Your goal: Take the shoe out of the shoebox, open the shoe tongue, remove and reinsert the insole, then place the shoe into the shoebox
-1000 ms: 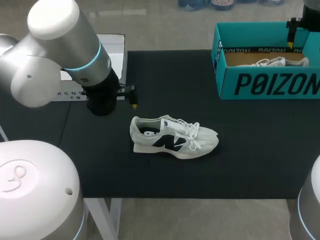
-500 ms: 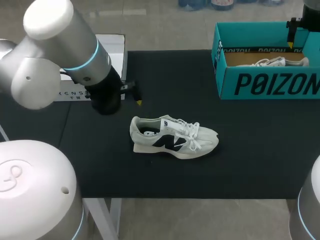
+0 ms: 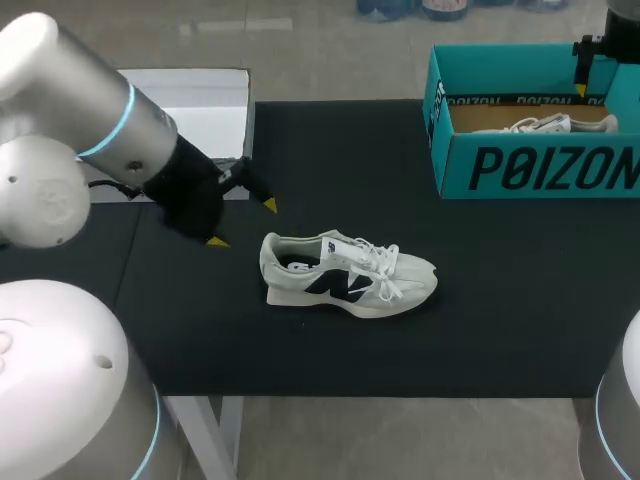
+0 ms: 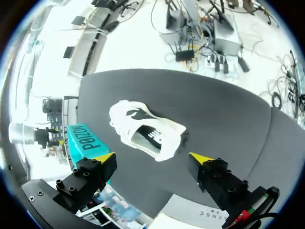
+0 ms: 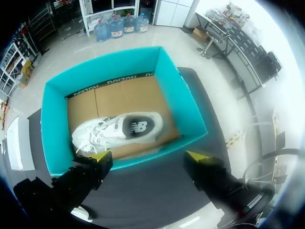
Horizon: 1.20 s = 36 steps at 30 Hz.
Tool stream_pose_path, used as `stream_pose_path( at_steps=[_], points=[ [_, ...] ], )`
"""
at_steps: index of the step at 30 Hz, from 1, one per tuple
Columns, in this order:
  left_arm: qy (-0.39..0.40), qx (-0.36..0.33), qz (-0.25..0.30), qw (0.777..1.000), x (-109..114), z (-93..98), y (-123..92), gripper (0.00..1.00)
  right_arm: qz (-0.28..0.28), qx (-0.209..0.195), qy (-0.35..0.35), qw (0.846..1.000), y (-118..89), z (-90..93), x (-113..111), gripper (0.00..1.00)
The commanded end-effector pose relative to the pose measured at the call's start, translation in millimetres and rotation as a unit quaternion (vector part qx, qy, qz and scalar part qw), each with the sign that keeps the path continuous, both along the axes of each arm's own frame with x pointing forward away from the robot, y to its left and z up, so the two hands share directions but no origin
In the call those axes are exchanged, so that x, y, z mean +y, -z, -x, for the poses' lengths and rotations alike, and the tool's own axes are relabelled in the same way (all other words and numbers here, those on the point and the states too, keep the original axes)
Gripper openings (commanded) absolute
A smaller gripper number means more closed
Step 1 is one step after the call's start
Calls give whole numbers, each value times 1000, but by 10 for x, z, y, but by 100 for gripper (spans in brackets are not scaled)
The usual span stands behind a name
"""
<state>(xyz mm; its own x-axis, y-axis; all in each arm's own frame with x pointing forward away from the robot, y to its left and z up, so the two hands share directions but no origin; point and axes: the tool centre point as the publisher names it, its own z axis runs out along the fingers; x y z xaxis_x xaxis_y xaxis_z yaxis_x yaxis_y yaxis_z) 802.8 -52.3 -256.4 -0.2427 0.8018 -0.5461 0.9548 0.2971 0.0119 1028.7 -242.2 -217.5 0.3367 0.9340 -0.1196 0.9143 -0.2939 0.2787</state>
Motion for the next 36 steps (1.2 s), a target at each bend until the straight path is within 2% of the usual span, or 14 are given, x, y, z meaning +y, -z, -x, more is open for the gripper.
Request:
stream_pose_path(
  at_steps=[1, 4, 6, 14, 23, 36],
  points=[
    [-5, 63, 182, 981, 212, 97, -22, 100, 0, -1, 0, 1000, 2, 12, -1, 100],
    [-8, 111, 222, 969, 267, 138, -4, 100, 0, -1, 0, 1000, 2, 12, -1, 100],
    [-4, 153, 267, 951, 302, 160, 21, 100, 0, -1, 0, 1000, 2, 12, -1, 100],
    [-29, 223, 320, 920, 373, 218, 218, 100, 0, -1, 0, 1000, 2, 12, -1, 100],
    [-57, 251, 311, 915, 298, 236, 398, 100, 0, -1, 0, 1000, 2, 12, -1, 100],
    [-102, 279, 310, 903, 353, 268, 518, 100, 0, -1, 0, 1000, 2, 12, -1, 100]
  ],
)
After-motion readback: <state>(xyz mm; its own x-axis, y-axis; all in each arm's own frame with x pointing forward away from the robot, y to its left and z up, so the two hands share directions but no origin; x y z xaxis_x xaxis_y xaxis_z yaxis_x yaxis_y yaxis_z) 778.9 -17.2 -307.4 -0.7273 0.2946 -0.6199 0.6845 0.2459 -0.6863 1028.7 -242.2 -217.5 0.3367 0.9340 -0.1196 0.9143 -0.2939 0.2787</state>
